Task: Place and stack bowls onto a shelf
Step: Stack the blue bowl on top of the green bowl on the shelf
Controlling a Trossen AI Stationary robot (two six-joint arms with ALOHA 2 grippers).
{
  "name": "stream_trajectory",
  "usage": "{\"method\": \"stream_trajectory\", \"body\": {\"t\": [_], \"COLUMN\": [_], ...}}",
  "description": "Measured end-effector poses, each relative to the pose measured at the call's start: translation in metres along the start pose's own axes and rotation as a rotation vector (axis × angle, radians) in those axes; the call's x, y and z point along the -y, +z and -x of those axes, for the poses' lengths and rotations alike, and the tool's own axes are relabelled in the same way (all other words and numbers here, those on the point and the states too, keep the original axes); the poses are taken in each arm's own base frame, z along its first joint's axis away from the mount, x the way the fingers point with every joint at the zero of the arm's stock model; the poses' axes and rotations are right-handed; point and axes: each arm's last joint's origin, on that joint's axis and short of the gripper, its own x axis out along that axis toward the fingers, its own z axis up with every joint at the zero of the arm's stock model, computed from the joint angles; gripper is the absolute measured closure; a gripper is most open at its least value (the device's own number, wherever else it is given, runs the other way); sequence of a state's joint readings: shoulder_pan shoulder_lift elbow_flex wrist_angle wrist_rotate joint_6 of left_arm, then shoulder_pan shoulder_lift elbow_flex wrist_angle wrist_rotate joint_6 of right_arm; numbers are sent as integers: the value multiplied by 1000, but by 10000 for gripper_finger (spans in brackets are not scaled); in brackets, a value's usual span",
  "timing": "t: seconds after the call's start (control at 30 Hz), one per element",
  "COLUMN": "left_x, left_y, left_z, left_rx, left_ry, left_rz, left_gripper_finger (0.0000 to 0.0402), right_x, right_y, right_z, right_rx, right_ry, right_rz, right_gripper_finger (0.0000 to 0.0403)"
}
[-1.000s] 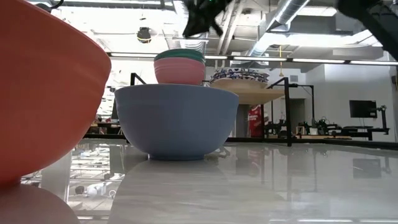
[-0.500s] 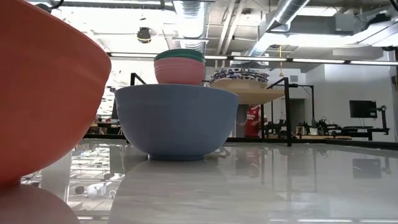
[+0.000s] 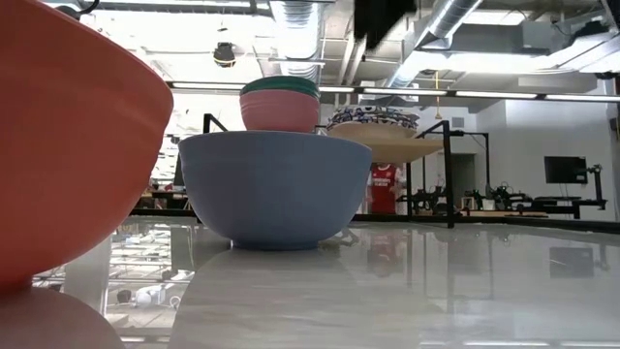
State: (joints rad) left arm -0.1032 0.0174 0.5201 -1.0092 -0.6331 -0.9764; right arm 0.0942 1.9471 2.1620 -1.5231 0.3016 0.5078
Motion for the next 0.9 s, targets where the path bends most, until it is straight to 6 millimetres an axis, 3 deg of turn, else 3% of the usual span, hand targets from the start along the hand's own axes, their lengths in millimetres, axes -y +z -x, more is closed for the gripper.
{"method": "stream_trajectory", "body": {"t": [0.27,0.57,0.9], "left_x": [0,0,0], "left_y": [0,0,0], "left_z": [0,0,0], "left_rx": [-3,-7,-7], "left_ry": [-2,-5,-5], "left_rz": [0,0,0], "left_gripper_finger": [100,100,100], "right_x": [-26,-54,-71], "right_y": [15,21,22], "right_z": [-61,-106,-128], "right_rx": [-44,-107,-113], "right_ry": [43,176,239], "right_rz": [32,115,180], "right_gripper_finger": [145,147,148]}}
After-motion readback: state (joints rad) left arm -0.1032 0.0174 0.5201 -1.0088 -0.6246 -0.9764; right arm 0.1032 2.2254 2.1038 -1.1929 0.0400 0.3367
